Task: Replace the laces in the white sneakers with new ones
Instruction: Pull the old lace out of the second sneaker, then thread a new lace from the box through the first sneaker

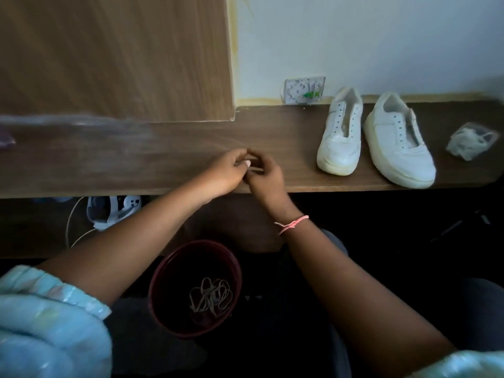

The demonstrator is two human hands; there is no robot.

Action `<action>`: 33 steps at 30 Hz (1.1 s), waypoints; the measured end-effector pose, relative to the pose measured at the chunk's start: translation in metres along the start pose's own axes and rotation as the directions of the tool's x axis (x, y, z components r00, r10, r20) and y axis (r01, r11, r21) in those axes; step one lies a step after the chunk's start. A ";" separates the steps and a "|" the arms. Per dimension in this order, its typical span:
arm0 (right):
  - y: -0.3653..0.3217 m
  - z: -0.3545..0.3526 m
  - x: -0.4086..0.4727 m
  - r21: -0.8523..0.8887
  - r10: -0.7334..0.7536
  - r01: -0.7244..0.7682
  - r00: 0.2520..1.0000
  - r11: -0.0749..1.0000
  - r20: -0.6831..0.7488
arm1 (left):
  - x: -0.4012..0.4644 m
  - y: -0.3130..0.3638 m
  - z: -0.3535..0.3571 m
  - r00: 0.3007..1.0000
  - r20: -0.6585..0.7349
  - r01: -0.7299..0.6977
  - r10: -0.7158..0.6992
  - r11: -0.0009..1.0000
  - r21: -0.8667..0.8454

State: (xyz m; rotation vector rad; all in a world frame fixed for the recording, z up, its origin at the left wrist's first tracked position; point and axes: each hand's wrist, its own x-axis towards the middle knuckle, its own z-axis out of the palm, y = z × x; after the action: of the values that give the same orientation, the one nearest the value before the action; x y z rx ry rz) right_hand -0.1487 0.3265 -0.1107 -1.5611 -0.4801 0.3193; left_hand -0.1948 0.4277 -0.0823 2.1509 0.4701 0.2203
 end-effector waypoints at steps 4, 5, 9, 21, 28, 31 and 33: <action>-0.023 -0.061 0.021 -0.043 -0.053 0.048 0.992 0.998 -0.117 | 0.035 0.054 0.039 0.996 -0.052 -0.074 0.071 0.996 -0.059; -0.028 -0.081 0.027 -0.069 -0.067 0.057 0.987 0.996 -0.144 | 0.044 0.071 0.050 0.996 -0.054 -0.079 0.075 0.994 -0.076; -0.036 -0.169 0.049 -0.255 -0.142 0.070 0.951 0.964 -0.276 | 0.090 0.123 0.110 0.988 -0.074 -0.137 0.132 0.988 -0.067; 0.017 -0.304 0.062 -0.718 -0.209 -0.191 0.879 0.669 -0.429 | 0.132 0.106 0.212 0.949 -0.245 -0.189 0.201 0.979 0.071; 0.025 -0.312 0.073 -0.674 -0.056 -0.282 0.900 0.682 -0.433 | 0.143 0.093 0.207 0.968 -0.231 -0.085 0.094 0.995 0.046; 0.027 -0.308 0.074 -0.698 -0.048 -0.273 0.914 0.662 -0.403 | 0.144 0.091 0.206 0.974 -0.214 -0.070 0.067 0.998 -0.007; 0.028 -0.306 0.075 -0.704 -0.053 -0.259 0.920 0.662 -0.388 | 0.145 0.091 0.205 0.972 -0.223 -0.074 0.074 0.997 0.011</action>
State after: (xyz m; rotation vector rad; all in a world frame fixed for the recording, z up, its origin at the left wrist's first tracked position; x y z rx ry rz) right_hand 0.0674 0.0954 -0.1160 -2.4133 -0.2043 -0.1404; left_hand 0.0265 0.2865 -0.1302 2.1585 0.5181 0.5077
